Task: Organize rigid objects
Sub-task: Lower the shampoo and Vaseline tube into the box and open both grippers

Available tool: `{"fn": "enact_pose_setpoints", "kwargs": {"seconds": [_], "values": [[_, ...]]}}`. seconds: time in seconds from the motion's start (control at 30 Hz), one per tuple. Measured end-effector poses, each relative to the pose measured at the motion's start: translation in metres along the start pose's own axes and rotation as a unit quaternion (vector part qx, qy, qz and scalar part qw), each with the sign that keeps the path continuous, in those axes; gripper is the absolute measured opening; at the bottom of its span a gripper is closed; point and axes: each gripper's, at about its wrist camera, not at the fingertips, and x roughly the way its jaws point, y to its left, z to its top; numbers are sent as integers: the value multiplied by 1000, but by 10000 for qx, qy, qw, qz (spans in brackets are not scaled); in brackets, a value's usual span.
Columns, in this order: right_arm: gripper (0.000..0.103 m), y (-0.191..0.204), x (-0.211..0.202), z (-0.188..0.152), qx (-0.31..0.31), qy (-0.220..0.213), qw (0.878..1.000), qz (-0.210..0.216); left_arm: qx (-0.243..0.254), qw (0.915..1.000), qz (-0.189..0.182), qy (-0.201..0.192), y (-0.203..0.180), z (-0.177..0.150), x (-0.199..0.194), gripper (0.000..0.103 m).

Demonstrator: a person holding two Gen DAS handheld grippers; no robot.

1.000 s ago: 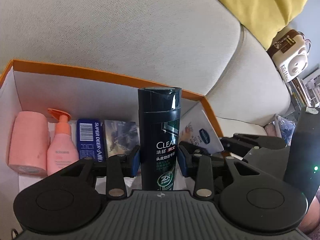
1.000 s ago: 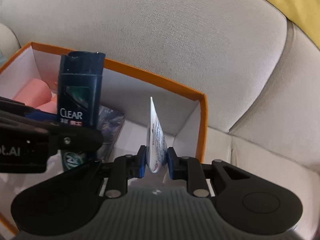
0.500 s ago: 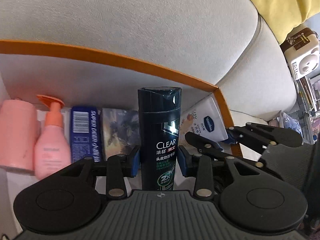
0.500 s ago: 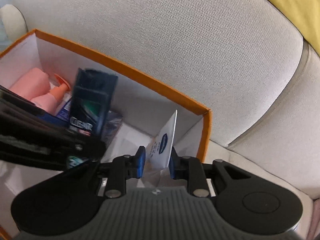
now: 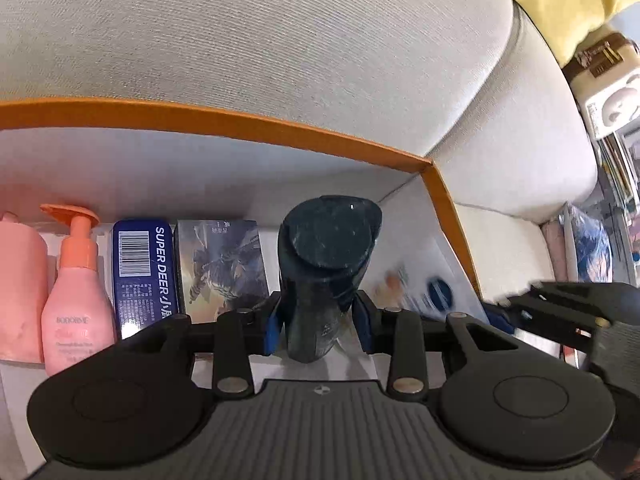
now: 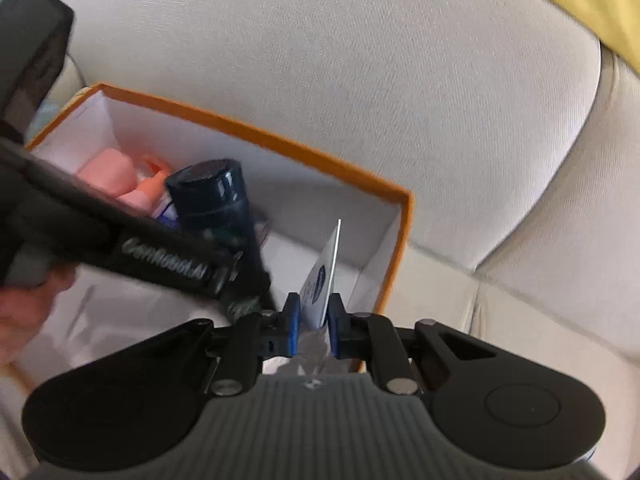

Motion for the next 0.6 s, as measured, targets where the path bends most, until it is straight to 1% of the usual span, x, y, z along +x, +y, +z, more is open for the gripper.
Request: {"fn": "enact_pose_setpoints", "kwargs": {"seconds": [0.13,0.27,0.33,0.4,0.47,0.53,0.57,0.6], "values": [[14,4,-18,-4,-205,454,9982,320,241,9996,20,125,-4,4,2,41],[14,9,-7,-4,-298,618,9974,214,120,9999,-11,116,-2,8,8,41],[14,6,-1,-1,-189,437,9986,237,18,10000,-62,60,0,9,12,40],[14,3,4,2,-22,267,9994,208,-121,9999,-36,23,2,10,18,40],[14,1,10,2,84,121,9998,129,-215,9997,-79,-36,4,11,20,40],[14,3,14,0,54,-48,10000,20,-281,9995,-49,-132,4,11,21,41],[14,5,15,-2,-1,-141,9999,-29,-311,9994,-17,-172,5,11,20,46],[14,8,16,-3,-77,-233,9997,-65,-318,9992,30,-234,5,12,17,55]]}}
